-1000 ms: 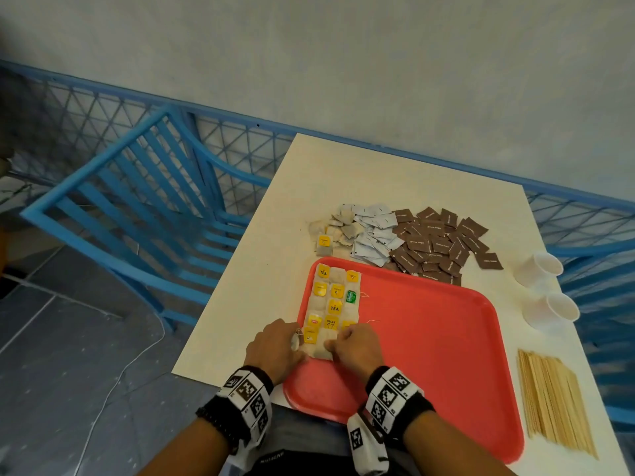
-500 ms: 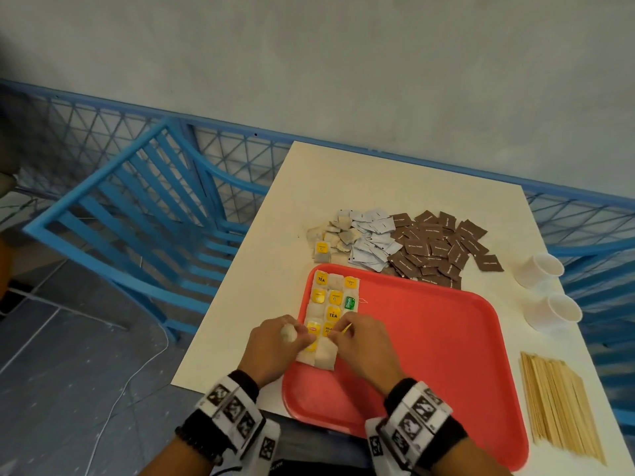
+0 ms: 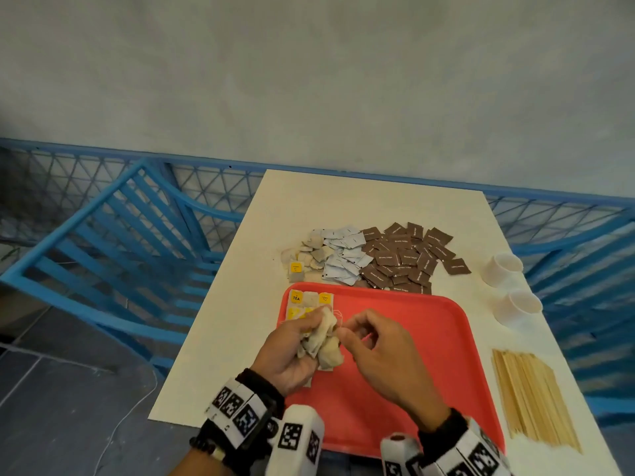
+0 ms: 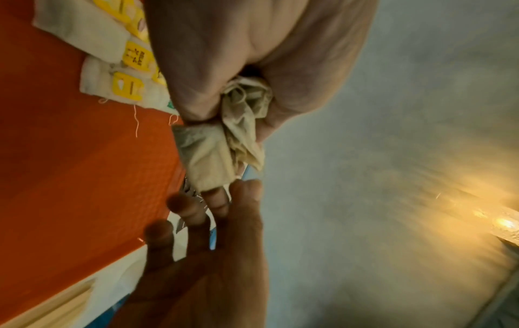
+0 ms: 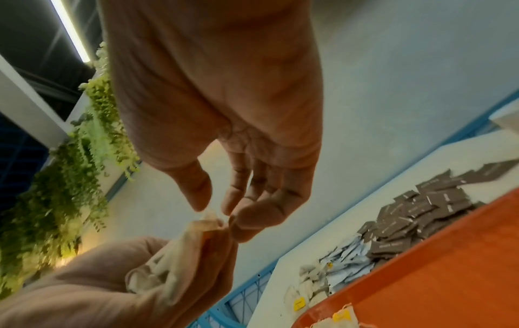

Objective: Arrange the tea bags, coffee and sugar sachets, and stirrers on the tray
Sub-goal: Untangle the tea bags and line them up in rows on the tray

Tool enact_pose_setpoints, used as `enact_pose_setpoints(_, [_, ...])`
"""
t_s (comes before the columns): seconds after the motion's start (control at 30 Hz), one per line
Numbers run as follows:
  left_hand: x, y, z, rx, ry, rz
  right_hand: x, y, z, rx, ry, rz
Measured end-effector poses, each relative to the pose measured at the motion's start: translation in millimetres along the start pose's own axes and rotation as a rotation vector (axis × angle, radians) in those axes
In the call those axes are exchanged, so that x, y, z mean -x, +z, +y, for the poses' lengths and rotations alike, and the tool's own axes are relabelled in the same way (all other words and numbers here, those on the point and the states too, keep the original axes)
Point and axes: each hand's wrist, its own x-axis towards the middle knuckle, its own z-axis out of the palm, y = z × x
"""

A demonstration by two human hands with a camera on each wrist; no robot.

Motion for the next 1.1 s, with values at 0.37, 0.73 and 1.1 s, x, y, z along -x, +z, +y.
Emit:
enact_pose_setpoints(0.37, [-1,-23,16,0.27,0.215,0.16,13,-2,-7,-0.271,-0.059,0.102])
enact_pose_setpoints(0.73, [53,25,-1,-0.762,0.552,0.089,-2,7,-30,0.064,-0.337,0.453])
enact_pose_setpoints(1.1, [54,18,19,-0.967,0.902,0.237,8,12,-39,0.146,-0.573,0.324])
